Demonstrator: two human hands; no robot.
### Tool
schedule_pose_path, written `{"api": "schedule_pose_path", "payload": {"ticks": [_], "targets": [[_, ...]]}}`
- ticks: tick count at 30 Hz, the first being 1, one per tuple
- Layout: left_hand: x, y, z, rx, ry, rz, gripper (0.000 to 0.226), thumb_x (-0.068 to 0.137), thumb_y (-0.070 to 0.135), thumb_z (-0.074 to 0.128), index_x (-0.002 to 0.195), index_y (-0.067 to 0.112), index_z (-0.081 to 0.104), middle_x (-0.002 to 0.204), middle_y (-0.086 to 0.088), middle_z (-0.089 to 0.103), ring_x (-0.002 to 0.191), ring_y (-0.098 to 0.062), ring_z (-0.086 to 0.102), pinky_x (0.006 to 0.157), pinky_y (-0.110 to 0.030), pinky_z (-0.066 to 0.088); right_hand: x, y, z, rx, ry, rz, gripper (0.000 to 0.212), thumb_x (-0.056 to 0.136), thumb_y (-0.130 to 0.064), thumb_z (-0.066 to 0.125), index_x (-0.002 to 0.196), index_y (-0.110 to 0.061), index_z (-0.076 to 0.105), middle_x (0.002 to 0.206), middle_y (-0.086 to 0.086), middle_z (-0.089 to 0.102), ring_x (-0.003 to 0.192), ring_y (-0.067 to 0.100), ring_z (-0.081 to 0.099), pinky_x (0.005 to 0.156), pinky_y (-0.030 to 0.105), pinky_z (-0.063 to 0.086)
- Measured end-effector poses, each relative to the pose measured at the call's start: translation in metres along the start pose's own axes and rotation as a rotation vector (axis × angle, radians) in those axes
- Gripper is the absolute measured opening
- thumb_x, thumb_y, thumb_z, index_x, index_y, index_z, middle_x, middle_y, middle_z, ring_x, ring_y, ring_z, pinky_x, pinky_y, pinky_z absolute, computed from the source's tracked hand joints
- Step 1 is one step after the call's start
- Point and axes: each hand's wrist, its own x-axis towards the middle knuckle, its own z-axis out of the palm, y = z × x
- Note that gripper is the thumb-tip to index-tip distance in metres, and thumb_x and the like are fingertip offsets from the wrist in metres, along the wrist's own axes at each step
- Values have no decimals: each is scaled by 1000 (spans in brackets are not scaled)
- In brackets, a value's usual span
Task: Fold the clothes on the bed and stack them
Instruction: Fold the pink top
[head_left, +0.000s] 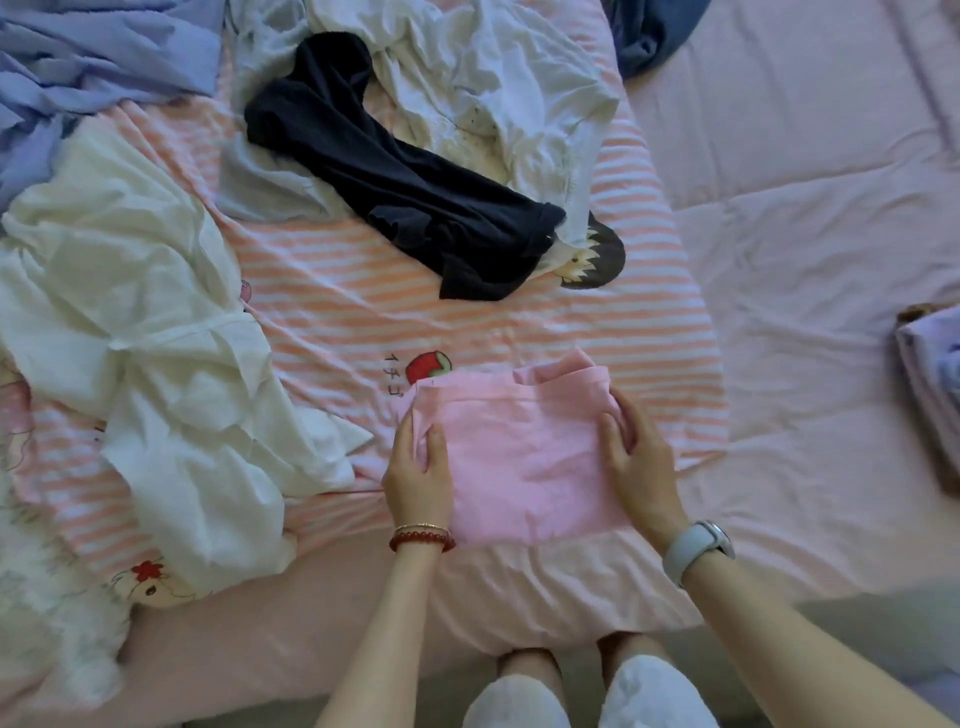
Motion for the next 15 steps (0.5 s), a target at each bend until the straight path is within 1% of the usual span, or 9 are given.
{"api": "schedule_pose_path", "payload": {"ticks": [2, 3, 5, 6, 8, 9, 11, 13, 15], "targets": [[-26, 8, 16, 34, -70, 9, 39, 93, 14, 54, 131, 7, 51, 134, -10, 54, 122, -24, 50, 81, -9, 29, -16, 13, -29, -5, 48, 18, 43, 88, -22, 48, 126, -5, 54, 113, -3, 58, 99, 1, 51, 81, -2, 30], [-37, 12, 25, 47, -107, 21, 39, 93, 14, 54, 131, 7, 51, 133, -10, 54, 122, -25, 50, 81, -10, 30, -24, 21, -44, -8, 79, 40, 43, 88, -22, 48, 126, -4, 55, 115, -3, 58, 101, 2, 51, 82, 0, 31], [-57, 24, 47, 58, -180, 61, 38, 93, 14, 54, 131, 8, 52, 132, -10, 56, 120, -25, 51, 82, -13, 32, -34, 36, -75, 1, 159, 92, 35, 92, -16, 52, 125, -5, 55, 116, -3, 58, 105, 8, 53, 83, 2, 32], [-66, 31, 59, 67, -215, 80, 38, 93, 15, 54, 130, 8, 52, 131, -10, 56, 119, -25, 52, 83, -14, 33, -37, 43, -91, 18, 198, 105, 33, 92, -13, 52, 124, -4, 56, 115, -4, 57, 106, 7, 52, 84, -1, 31], [-83, 48, 87, 72, -271, 129, 36, 93, 15, 54, 129, 9, 53, 128, -9, 58, 117, -25, 52, 83, -16, 34, -39, 57, -123, 63, 263, 126, 34, 91, -15, 51, 122, -3, 57, 113, -6, 56, 101, -4, 49, 83, -4, 29], [-92, 58, 104, 68, -296, 156, 35, 93, 15, 55, 128, 10, 54, 126, -8, 59, 115, -24, 53, 81, -15, 34, -38, 65, -140, 85, 300, 133, 37, 89, -18, 49, 121, -3, 57, 112, -6, 56, 99, -8, 48, 83, -4, 30], [-109, 80, 140, 78, -339, 193, 34, 93, 16, 55, 126, 12, 55, 124, -7, 60, 112, -25, 55, 76, -15, 33, -32, 81, -176, 116, 375, 148, 41, 86, -22, 47, 121, -3, 57, 113, -6, 56, 100, -10, 46, 83, -4, 30], [-129, 105, 181, 92, -368, 233, 34, 92, 18, 55, 126, 14, 56, 123, -7, 62, 109, -22, 56, 76, -16, 34, -22, 100, -215, 134, 439, 160, 39, 87, -19, 49, 122, -3, 57, 114, -6, 55, 100, -11, 45, 83, -5, 29], [-150, 131, 226, 77, -396, 285, 33, 92, 21, 56, 124, 13, 57, 118, -4, 63, 101, -12, 55, 76, -12, 35, -8, 120, -260, 137, 496, 148, 39, 88, -19, 49, 123, -2, 56, 115, -5, 55, 102, -9, 46, 85, -4, 30]]}}
